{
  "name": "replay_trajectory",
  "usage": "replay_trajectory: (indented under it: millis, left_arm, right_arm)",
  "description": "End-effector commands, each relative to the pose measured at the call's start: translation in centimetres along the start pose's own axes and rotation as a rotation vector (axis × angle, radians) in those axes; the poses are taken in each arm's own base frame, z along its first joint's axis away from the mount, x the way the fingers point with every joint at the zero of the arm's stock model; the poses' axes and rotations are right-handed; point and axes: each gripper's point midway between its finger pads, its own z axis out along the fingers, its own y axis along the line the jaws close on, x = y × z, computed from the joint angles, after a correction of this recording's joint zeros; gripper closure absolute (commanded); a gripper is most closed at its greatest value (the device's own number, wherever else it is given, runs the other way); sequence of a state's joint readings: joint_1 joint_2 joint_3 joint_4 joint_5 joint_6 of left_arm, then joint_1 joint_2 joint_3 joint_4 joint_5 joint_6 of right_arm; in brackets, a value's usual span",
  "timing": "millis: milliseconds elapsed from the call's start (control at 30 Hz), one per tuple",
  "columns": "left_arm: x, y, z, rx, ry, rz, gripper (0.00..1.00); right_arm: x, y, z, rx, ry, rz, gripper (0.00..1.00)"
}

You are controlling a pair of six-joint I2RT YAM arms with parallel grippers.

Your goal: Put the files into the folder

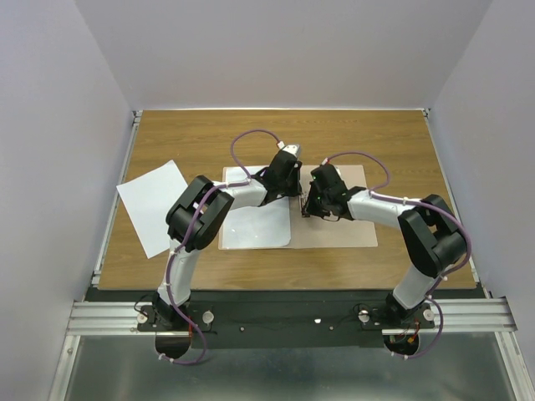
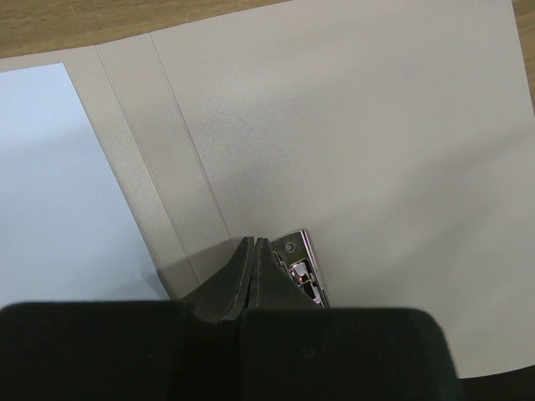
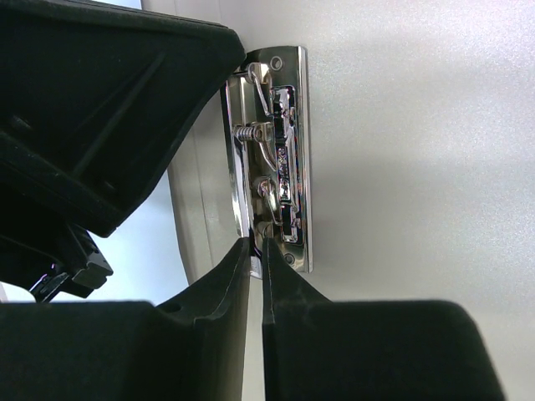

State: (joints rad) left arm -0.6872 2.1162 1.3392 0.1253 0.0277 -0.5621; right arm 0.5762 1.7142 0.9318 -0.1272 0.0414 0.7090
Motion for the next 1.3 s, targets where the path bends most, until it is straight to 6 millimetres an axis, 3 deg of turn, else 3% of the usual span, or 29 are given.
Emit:
replay_trajectory:
  millis: [0,167,333,467,667,733,833,1000,1267]
  left_arm:
    - [7.4,4.5,0.2,-0.126,0.221,0.008,1.0]
    - [7.4,4.5,0.1,-0.128,0.222,0.01,1.0]
    - [7.3,4.7,0.2,-0.135,0.22,0.01,1.0]
    - [7.4,4.9,0.2,-0.137,0.222,0.01,1.0]
    - [7.6,5.1,0.2,-0.143,0.226,0.008,1.0]
    - [7.6,5.2,0.3,-0.145,0.226,0.011,1.0]
    - [7.7,5.3,0.4,-0.146,0.23,0.016,1.0]
    - [7.7,5.2,0.5,-0.139,0.231,0.016,1.0]
    - [7.9,5.4,0.3,-0.143,0.233,0.018,1.0]
  right_arm:
    - [4.2,-2.9,0.1,0.077,0.123,-0.005,0.81]
    - [5.0,-3.5,0.3,0.092,0.143,-0.001,0.86]
    - [5.6,-4.4,0.4,0.124,0.146,0.007,0.99]
    - [7.0,-5.9,0.5,0.16,0.173,0.009,0.99]
    - [9.2,-9.6,0.9,0.304,0.207,0.005,0.99]
    - [9.5,-12.3,0.3,0.442,0.208,-0.018,0.99]
    - [8.4,-14.5,-0.9,0.588,0.164,-0.055,0.99]
    - [5.7,-14.1,-1.8,0.706,0.063,-0.147,0.99]
    - [6.7,-12.9,-1.4,0.768,0.066,-0.293,0.99]
